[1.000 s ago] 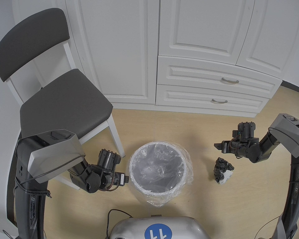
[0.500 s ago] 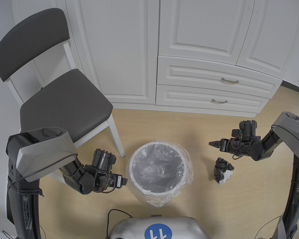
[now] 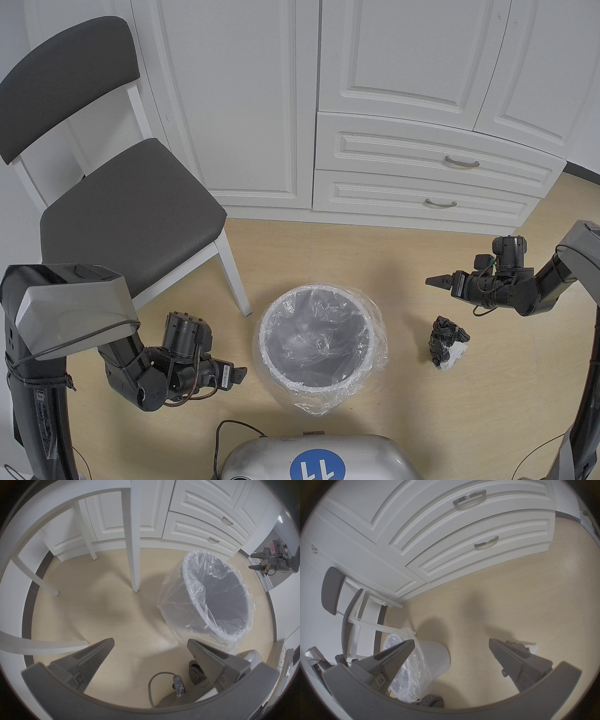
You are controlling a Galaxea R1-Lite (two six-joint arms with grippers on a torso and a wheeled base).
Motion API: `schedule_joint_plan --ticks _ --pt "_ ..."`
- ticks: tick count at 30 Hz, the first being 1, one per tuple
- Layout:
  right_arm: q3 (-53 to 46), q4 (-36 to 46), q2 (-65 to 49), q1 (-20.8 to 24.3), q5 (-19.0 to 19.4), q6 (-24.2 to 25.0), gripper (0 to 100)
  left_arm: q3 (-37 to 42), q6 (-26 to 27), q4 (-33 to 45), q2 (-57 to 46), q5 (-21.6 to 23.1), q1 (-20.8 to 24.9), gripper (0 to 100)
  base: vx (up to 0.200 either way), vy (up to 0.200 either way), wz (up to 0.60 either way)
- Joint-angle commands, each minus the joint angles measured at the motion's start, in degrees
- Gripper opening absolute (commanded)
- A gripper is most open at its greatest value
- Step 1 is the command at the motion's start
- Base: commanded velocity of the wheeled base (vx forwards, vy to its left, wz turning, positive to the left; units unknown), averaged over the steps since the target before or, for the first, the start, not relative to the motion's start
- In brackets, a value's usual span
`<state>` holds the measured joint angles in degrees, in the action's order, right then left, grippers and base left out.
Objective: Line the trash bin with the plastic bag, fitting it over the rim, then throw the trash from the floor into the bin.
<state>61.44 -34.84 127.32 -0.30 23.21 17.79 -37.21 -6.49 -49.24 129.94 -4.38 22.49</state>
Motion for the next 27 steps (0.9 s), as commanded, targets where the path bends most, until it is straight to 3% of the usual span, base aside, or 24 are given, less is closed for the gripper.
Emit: schedule_joint_plan --ticks 1,16,18,21,23,27 --pt "0.5 0.0 1.3 -2.5 -0.2 -2.8 100 4.3 0.1 -3.1 -0.8 0.7 -1.0 100 0.000 0.000 0.00" --pt "10.5 0.2 16.6 -8.6 -0.5 -3.9 100 12.0 -0.2 -13.4 -2.4 2.8 -2.5 100 0.000 0.000 0.00" --pt "10.5 0.1 16.3 -8.6 -1.5 -4.0 100 12.2 -0.2 -14.0 -2.5 2.8 -2.5 100 0.000 0.000 0.00" --pt "9.9 -0.2 15.1 -7.8 -6.8 -6.9 100 14.1 -0.5 -17.3 -3.3 2.8 -2.5 100 0.000 0.000 0.00" --pt "8.9 -0.1 13.3 -7.1 -8.4 -8.0 100 15.8 -0.5 -19.7 -3.7 2.9 -2.5 100 0.000 0.000 0.00" --pt "6.7 0.3 10.7 -5.8 -8.1 -8.1 100 19.1 -0.5 -24.9 -4.4 2.9 -2.5 100 0.000 0.000 0.00"
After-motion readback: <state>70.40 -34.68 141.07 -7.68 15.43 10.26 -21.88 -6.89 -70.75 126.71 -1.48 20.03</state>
